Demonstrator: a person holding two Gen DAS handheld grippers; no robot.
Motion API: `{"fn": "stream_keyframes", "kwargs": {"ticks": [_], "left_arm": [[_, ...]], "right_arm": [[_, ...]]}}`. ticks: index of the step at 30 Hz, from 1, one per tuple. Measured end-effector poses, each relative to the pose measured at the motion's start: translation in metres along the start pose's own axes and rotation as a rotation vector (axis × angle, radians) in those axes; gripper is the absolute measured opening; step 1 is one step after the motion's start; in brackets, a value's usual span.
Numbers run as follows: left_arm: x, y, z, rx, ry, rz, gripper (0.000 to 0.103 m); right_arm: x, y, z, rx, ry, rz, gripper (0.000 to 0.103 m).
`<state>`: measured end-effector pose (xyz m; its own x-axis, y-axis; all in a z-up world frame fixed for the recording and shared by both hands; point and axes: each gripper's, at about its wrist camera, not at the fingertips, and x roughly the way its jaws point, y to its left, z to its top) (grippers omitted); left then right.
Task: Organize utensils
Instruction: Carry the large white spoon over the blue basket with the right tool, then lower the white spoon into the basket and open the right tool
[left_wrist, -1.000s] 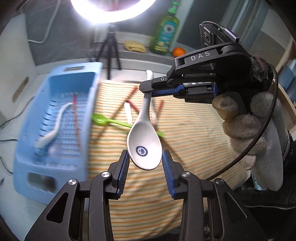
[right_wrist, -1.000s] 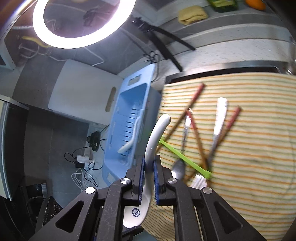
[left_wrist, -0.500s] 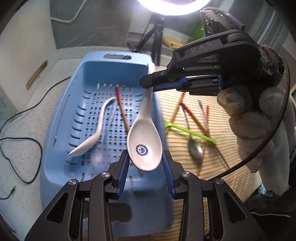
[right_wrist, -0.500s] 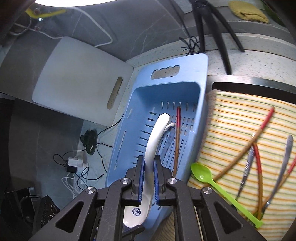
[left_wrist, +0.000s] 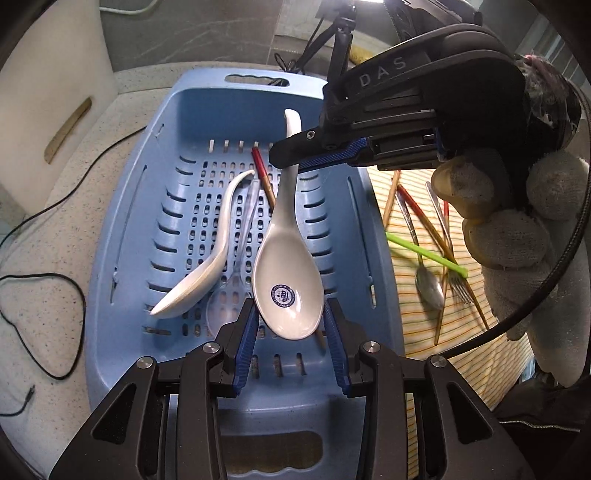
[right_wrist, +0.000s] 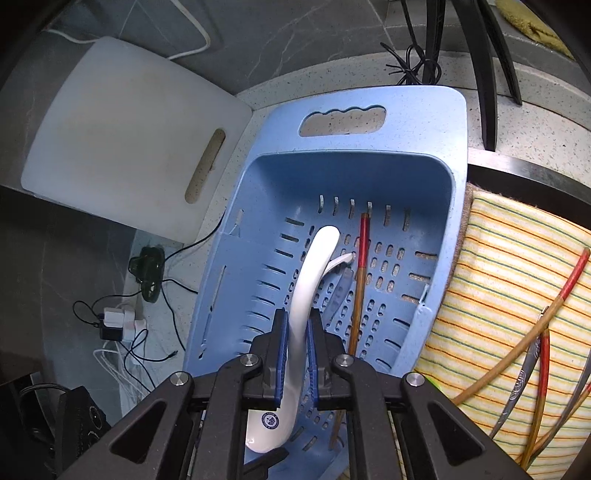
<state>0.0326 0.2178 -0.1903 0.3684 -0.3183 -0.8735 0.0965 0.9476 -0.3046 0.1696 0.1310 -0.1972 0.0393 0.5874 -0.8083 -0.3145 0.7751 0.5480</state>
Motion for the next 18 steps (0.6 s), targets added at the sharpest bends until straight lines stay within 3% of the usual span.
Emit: {"fn": "stream_keyframes", "kwargs": {"ticks": [18], "left_arm": [[0.017,0.002,0.008,-0.003,0.041,0.024,0.034]], "right_arm": [[0.013,0.002,-0.001,-0.045,0.020,-0.076,0.013]]}}
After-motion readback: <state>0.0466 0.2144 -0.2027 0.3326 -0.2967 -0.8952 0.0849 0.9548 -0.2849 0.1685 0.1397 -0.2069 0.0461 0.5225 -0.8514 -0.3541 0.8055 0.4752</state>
